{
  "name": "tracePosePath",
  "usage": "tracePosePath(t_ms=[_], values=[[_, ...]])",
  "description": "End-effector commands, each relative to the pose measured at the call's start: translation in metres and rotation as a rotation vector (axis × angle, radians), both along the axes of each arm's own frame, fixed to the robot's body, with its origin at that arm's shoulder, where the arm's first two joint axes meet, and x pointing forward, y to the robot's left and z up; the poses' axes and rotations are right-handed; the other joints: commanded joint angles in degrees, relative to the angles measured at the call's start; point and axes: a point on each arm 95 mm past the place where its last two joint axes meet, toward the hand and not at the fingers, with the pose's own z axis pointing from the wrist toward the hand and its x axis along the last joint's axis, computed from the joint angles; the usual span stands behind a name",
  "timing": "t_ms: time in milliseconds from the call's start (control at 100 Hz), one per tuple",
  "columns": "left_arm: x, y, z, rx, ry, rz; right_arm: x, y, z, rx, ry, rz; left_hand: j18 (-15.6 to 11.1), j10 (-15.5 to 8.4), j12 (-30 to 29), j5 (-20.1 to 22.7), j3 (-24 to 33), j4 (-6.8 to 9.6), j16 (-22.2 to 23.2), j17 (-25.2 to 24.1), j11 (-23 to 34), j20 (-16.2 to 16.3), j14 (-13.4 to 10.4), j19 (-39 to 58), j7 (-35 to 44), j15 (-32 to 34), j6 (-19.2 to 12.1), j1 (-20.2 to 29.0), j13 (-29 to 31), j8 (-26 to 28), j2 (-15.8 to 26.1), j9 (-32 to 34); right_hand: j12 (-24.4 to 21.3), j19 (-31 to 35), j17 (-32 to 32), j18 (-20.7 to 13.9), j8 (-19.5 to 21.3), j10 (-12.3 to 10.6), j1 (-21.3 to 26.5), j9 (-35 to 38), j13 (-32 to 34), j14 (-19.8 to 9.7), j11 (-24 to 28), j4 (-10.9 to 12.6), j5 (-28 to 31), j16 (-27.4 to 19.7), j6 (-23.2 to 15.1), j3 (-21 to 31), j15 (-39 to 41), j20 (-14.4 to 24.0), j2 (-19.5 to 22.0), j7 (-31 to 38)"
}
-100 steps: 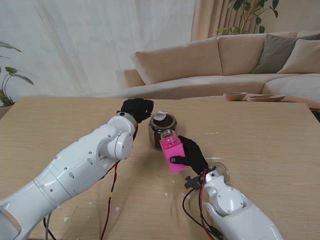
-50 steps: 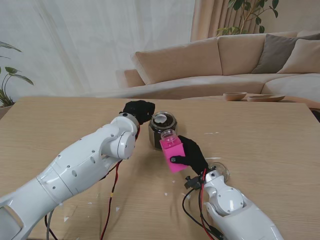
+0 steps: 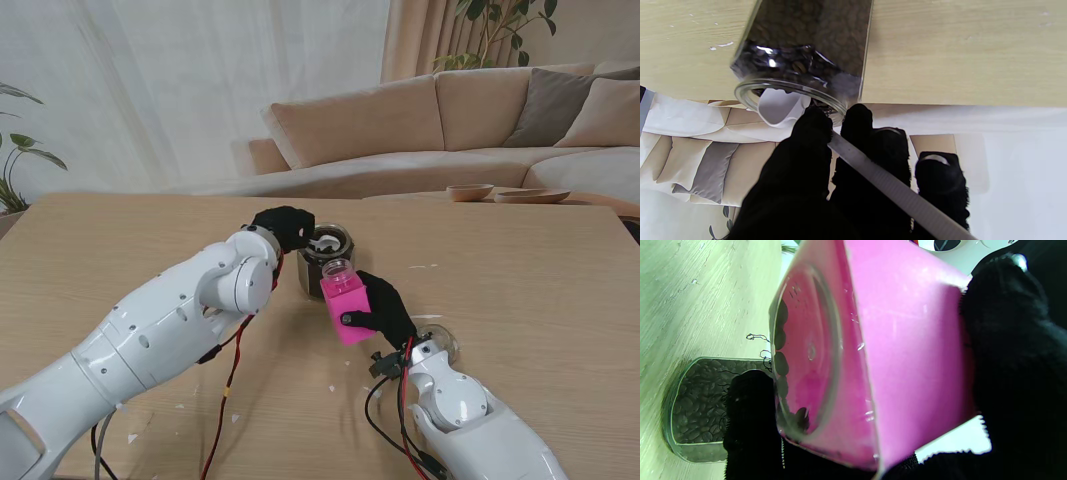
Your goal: Portion coffee beans from the glass jar into the coffee jar
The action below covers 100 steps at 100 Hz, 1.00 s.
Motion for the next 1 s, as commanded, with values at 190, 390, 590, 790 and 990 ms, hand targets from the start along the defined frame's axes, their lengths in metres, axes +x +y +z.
tracePosePath(t_ms=[190,390,590,790,990], values=[[-0.001,-0.004,0.006,-0.046,0.067,0.009,-0.002,0.004,-0.001,0.004,0.005,0.015,-0.69,0.48,-0.15,1.11,3.33,3.01,-0.37,0.47,-0.19,-0.60,-1.66,0.88,6.67,0.50,-3.79,5.19,1.13,2.15,4.10,-1.25,1.13,1.86,-0.11,-1.28,1.54,-6.68,14.25,4.44,3.49,-3.20,5.49,2.58,7.84,1.35,-14.24,18.17,6.21,1.02,10.81,10.40],[0.003,-0.002,0.006,-0.074,0.098,0.039,-0.002,0.004,-0.001,0.003,0.003,0.016,-0.57,0.74,-0.27,0.91,3.64,2.96,-0.39,0.95,-0.06,-0.59,-1.72,1.14,6.47,0.67,-3.34,5.20,1.52,1.90,3.99,-1.11,1.14,1.85,-0.13,-1.30,1.56,-6.62,14.31,4.44,3.46,-3.17,5.50,2.58,7.80,1.34,-14.24,18.19,6.24,1.02,10.79,10.39],[0.008,0.000,0.005,-0.115,0.139,0.067,-0.002,0.004,-0.002,-0.003,0.001,0.018,-0.56,0.77,-0.32,0.64,3.79,2.83,-0.42,1.05,0.19,-0.63,-1.82,1.25,6.54,0.78,-3.00,5.20,1.56,1.76,3.96,-1.17,1.15,1.85,-0.12,-1.30,1.57,-6.62,14.32,4.38,3.43,-3.15,5.50,2.58,7.76,1.32,-14.22,18.19,6.23,1.02,10.79,10.37],[0.012,0.004,0.006,-0.182,0.185,0.094,-0.001,0.005,-0.002,-0.007,-0.002,0.019,-0.48,0.90,-0.37,0.62,3.91,2.81,-0.39,0.65,0.28,-0.58,-1.54,1.34,6.72,0.91,-2.91,5.20,1.37,1.66,4.04,-1.37,1.16,1.85,-0.12,-1.30,1.60,-6.66,14.32,4.41,3.41,-3.22,5.52,2.58,7.73,1.31,-14.20,18.22,6.21,1.02,10.81,10.38],[0.015,0.008,0.007,-0.207,0.173,0.121,-0.001,0.006,-0.003,-0.009,-0.003,0.022,-0.52,1.10,-0.41,0.64,4.28,2.82,-0.47,0.75,0.30,-0.60,-1.53,1.38,6.80,0.88,-2.74,5.15,1.40,1.52,3.95,-1.39,1.15,1.85,-0.12,-1.30,1.61,-6.64,14.33,4.42,3.40,-3.19,5.51,2.58,7.75,1.29,-14.23,18.23,6.20,1.03,10.80,10.38]])
